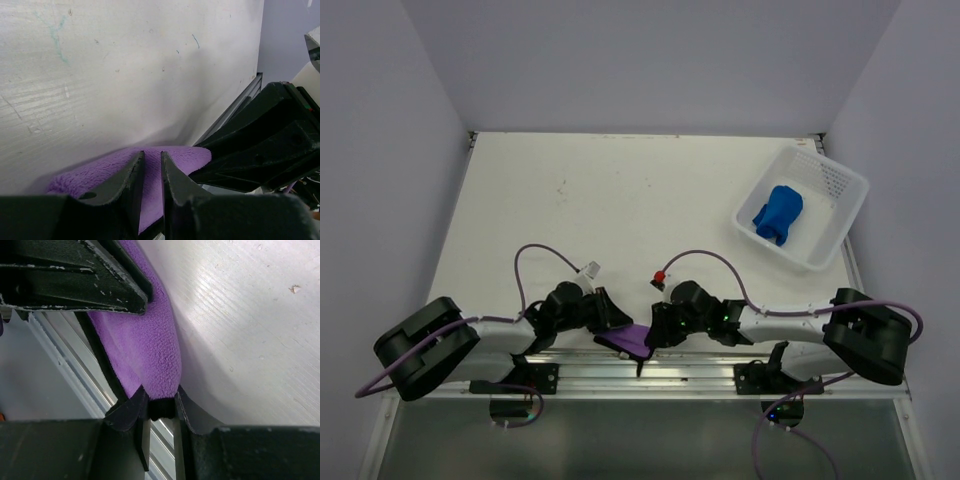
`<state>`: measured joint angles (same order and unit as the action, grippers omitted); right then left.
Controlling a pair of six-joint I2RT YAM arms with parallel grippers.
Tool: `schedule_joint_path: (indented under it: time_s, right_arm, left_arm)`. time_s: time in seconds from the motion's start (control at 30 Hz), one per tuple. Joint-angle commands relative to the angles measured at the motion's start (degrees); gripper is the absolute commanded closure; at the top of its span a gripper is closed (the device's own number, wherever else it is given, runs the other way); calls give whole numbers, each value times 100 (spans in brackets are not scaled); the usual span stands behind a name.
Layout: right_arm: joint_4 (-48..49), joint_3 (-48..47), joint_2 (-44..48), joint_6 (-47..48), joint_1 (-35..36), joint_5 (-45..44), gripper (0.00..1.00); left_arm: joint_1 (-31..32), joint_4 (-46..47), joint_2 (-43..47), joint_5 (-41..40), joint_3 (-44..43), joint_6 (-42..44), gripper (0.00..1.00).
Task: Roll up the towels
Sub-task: Roll the towel
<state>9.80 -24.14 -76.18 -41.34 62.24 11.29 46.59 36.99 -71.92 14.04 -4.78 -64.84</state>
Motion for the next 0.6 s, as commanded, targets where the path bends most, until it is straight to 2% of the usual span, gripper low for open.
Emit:
schedule_joint_path:
  time_s: [0.0,0.07,0.17,0.3,0.4,0.57]
  right_arm:
    - [-84,155,384,275,25,-249,96]
    - [-154,208,664,433,104,-529,100]
    - [-513,191,990,670,349,-1117,100]
    - [-743,138,1149,829,728,-1882,100]
    - [-839,33,1027,900,992,-2436,100]
    - [-726,-64,614,917,1133,-2956,100]
  left_arm:
    - [-9,-1062,20,-455,-146,507,76]
    - [-27,-1351,90,-525,-304,647,75]
    - [-220,-1686,257,-438,-716,850,75]
    - [-720,-2037,406,-201,-1173,1131,75]
    - [-1002,-2406,451,-200,-1647,1386,74]
    - [-1099,-2644,398,-139,-2115,1553,74]
